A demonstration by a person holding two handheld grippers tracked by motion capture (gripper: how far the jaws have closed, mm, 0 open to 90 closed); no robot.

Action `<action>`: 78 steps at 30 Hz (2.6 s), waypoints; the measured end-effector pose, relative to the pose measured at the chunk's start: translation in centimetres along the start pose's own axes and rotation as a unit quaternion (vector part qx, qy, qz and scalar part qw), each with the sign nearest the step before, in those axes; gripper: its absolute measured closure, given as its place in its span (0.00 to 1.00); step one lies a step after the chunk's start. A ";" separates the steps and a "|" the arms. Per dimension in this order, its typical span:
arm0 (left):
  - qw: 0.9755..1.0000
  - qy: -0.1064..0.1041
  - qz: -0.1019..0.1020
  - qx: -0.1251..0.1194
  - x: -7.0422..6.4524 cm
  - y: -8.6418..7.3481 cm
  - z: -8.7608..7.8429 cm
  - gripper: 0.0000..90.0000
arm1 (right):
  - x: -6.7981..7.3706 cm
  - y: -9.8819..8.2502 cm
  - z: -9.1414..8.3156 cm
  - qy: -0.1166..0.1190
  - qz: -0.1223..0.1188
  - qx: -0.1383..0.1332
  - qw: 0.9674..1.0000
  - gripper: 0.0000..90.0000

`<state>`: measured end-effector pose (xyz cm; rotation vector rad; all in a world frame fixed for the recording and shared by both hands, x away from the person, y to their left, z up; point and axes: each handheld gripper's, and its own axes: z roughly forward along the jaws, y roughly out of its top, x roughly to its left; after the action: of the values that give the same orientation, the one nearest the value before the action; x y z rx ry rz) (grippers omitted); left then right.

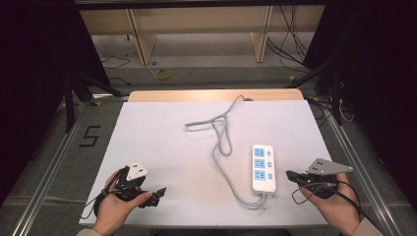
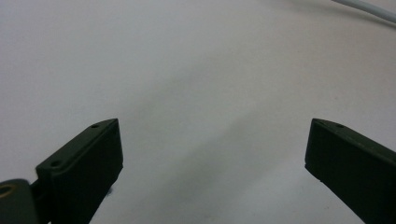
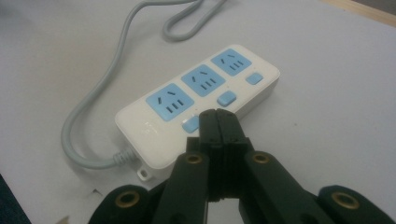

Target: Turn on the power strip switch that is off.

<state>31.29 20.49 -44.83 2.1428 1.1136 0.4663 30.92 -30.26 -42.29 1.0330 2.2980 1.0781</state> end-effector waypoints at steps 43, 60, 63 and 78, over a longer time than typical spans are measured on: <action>1.000 -0.002 0.009 0.003 -0.4 0.3 0.5 0.06 | -0.6 1.6 1.4 0.006 0.014 0.015 1.000 1.00; 1.000 -0.003 0.012 0.003 -0.6 0.5 0.7 0.06 | -1.0 2.3 2.2 0.005 0.019 0.018 1.000 1.00; 1.000 -0.004 0.013 0.004 -0.6 0.5 0.7 0.06 | -1.0 2.4 2.4 0.006 0.018 0.019 1.000 1.00; 1.000 -0.004 0.015 0.003 -0.7 0.5 0.8 0.07 | -1.4 3.0 3.3 0.005 0.023 0.024 0.999 1.00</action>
<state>31.65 19.45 -45.05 2.1662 1.0818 0.4683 35.24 -28.43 -41.98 1.1068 2.3286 1.0518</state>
